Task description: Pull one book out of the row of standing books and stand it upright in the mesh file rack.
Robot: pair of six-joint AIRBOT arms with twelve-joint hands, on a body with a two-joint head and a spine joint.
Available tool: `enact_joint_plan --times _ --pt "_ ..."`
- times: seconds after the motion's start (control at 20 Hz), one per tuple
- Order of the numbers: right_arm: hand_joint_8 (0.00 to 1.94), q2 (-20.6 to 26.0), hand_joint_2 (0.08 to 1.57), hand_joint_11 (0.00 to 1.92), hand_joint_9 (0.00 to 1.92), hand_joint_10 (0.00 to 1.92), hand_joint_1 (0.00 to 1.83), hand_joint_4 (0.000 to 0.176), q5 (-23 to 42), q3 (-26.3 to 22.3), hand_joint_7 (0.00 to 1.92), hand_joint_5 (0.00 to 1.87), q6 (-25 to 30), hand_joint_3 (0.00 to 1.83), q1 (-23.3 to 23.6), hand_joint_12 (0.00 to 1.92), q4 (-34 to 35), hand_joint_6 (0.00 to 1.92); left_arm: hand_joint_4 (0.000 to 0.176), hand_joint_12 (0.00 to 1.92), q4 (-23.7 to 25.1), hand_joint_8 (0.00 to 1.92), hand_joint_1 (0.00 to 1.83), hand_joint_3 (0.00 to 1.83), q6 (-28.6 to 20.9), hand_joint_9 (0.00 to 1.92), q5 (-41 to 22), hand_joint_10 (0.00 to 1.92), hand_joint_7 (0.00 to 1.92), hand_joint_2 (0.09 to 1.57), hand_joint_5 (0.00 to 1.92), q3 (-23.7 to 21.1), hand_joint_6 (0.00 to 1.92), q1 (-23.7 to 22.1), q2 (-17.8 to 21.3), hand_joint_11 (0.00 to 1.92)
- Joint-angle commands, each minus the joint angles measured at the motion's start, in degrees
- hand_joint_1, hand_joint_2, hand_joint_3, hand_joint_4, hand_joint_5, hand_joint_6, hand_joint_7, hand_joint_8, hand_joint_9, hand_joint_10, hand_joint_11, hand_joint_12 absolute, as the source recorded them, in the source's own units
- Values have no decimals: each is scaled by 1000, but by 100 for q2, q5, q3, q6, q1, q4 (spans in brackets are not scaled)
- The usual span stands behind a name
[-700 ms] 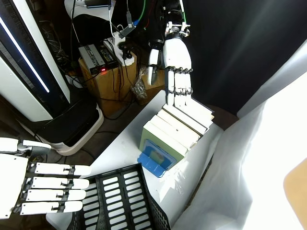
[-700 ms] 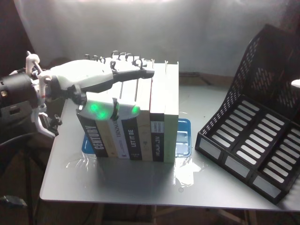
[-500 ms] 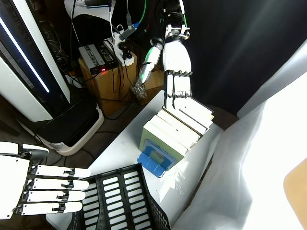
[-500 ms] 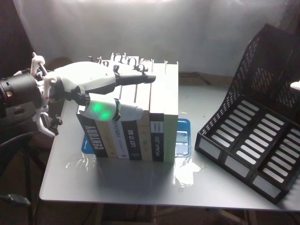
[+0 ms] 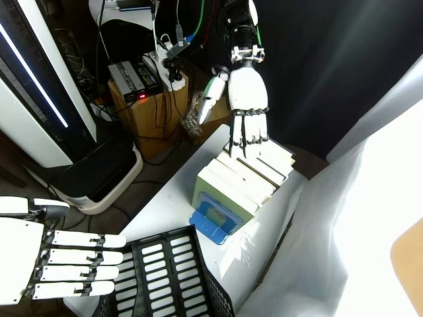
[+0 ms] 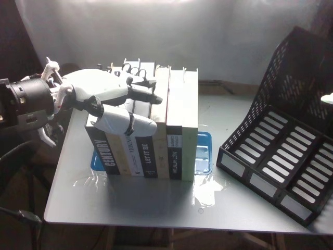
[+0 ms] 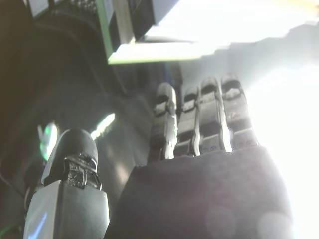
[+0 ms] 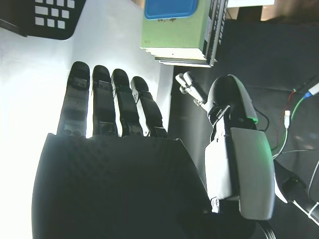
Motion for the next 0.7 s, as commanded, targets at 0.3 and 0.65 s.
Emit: enact_joint_plan --times 0.3,0.65 --pt "0 4 1214 0 0 0 379 0 595 61 0 0 45 0 5 0 158 0 70 0 422 0 0 2 -13 0 23 0 0 1196 434 195 47 -122 -132 0" --pt "0 -28 1221 0 0 0 366 0 599 67 0 0 66 2 -18 0 158 0 73 0 1600 0 26 0 -13 0 257 0 0 1156 509 36 61 -274 -156 0"
